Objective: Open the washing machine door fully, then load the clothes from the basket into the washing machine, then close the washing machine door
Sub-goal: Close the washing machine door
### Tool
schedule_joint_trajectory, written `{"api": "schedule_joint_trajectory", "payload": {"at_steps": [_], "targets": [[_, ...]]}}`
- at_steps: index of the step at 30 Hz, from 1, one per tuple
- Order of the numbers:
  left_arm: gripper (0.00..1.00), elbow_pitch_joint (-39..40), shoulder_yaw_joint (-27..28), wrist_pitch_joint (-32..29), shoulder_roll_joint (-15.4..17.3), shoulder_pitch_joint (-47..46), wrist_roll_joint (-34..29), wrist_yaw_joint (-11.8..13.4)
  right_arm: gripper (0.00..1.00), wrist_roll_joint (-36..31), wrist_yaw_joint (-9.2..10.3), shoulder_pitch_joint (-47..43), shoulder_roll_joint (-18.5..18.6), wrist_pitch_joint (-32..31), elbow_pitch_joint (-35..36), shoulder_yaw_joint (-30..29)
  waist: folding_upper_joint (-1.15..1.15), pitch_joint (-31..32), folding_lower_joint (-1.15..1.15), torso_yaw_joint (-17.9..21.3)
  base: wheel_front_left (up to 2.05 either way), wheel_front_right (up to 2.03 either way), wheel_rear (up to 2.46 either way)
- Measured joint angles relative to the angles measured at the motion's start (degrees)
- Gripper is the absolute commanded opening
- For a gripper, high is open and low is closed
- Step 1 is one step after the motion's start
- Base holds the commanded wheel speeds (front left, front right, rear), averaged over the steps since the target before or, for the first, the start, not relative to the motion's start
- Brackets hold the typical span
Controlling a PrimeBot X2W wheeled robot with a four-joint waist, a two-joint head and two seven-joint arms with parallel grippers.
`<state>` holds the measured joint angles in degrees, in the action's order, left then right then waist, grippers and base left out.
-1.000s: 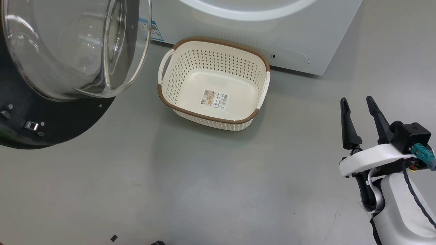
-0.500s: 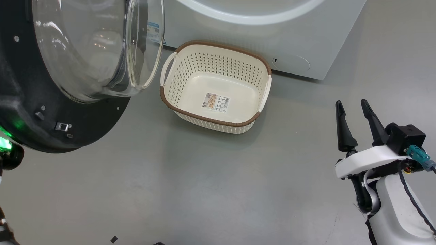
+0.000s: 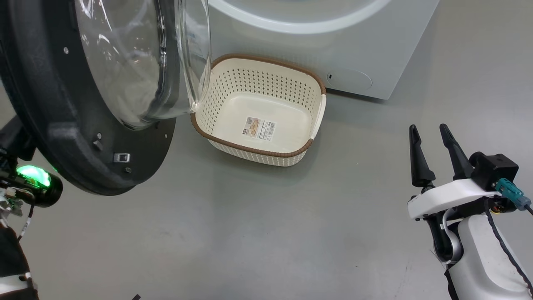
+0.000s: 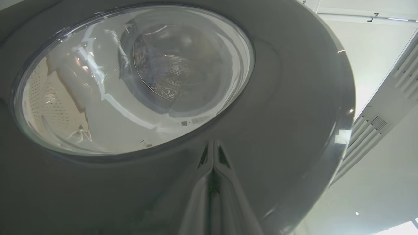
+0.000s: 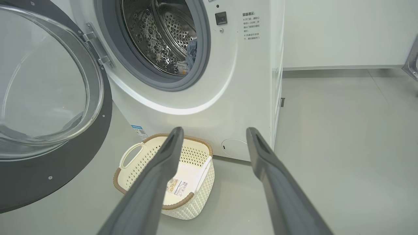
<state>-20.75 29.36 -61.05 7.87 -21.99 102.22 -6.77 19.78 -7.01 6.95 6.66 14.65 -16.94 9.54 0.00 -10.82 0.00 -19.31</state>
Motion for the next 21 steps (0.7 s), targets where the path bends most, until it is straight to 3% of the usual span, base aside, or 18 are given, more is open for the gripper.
{"api": "schedule_joint_trajectory", "payload": {"at_steps": [7,21], "targets": [[0.0,3.1,-2.8,-3.9,-1.6,2.2,0.0,0.0,1.0,0.4,0.0,0.0,-0.9,0.0,-0.2,1.2,0.0,0.1,0.0,1.2,0.0,0.0,0.0],[0.0,7.2,-4.3,-3.9,-5.2,3.2,0.2,0.0,1.0,0.5,0.0,0.9,-1.2,0.0,-0.4,1.6,0.0,-0.3,0.0,6.1,0.0,0.0,0.0]]}}
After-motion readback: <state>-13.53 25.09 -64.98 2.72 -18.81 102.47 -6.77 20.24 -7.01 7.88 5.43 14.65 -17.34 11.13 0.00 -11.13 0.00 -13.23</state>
